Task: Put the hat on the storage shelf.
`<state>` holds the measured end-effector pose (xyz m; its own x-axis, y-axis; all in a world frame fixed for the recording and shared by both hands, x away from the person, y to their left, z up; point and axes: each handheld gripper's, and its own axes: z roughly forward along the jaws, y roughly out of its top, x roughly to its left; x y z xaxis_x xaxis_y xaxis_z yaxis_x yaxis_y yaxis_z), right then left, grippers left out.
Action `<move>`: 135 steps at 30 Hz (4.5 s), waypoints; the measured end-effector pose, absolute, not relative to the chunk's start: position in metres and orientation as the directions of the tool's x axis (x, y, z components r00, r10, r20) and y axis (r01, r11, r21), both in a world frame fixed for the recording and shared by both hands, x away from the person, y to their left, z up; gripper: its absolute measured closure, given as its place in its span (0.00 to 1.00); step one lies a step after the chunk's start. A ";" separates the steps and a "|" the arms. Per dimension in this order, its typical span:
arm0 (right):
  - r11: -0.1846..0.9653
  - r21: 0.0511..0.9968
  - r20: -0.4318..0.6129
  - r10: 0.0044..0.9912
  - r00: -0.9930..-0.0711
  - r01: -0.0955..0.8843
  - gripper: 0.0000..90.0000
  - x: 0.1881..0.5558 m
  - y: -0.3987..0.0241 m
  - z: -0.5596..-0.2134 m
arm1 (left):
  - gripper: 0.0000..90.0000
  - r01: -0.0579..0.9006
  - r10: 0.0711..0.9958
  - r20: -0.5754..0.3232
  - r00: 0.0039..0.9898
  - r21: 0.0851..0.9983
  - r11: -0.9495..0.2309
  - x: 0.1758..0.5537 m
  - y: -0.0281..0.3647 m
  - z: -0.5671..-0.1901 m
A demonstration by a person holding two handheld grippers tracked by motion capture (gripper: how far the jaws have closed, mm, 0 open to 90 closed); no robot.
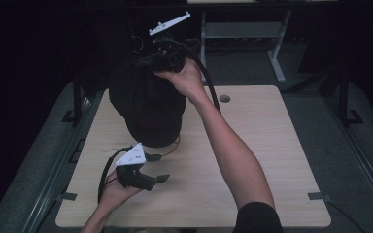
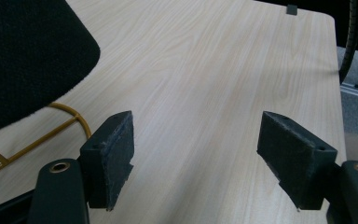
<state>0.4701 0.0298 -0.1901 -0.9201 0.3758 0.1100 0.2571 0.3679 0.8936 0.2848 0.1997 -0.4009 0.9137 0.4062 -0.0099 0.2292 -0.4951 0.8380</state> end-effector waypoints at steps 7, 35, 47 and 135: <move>0.376 0.886 0.118 0.384 -0.916 0.272 0.80 0.475 0.036 -0.195 | 0.30 0.220 0.391 -0.004 0.920 0.833 -0.507 0.285 0.198 -0.402; 0.506 0.804 0.105 0.396 -0.912 0.312 0.78 0.490 0.064 -0.224 | 0.30 0.205 0.374 0.009 0.927 0.825 -0.527 0.283 0.194 -0.404; 0.563 0.764 0.095 0.387 -0.917 0.317 0.66 0.483 0.065 -0.237 | 0.30 0.204 0.378 0.012 0.926 0.825 -0.527 0.281 0.195 -0.405; 0.271 0.818 0.183 0.713 -0.677 0.507 0.25 0.271 -0.259 -0.397 | 0.28 0.219 0.413 0.004 0.911 0.844 -0.490 0.272 0.204 -0.399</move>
<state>0.2708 -0.2589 -0.3973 -0.6771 0.7127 0.1831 0.5068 0.2712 0.8183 0.2720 0.2042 -0.3990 0.9108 0.4128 0.0037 0.2187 -0.4901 0.8438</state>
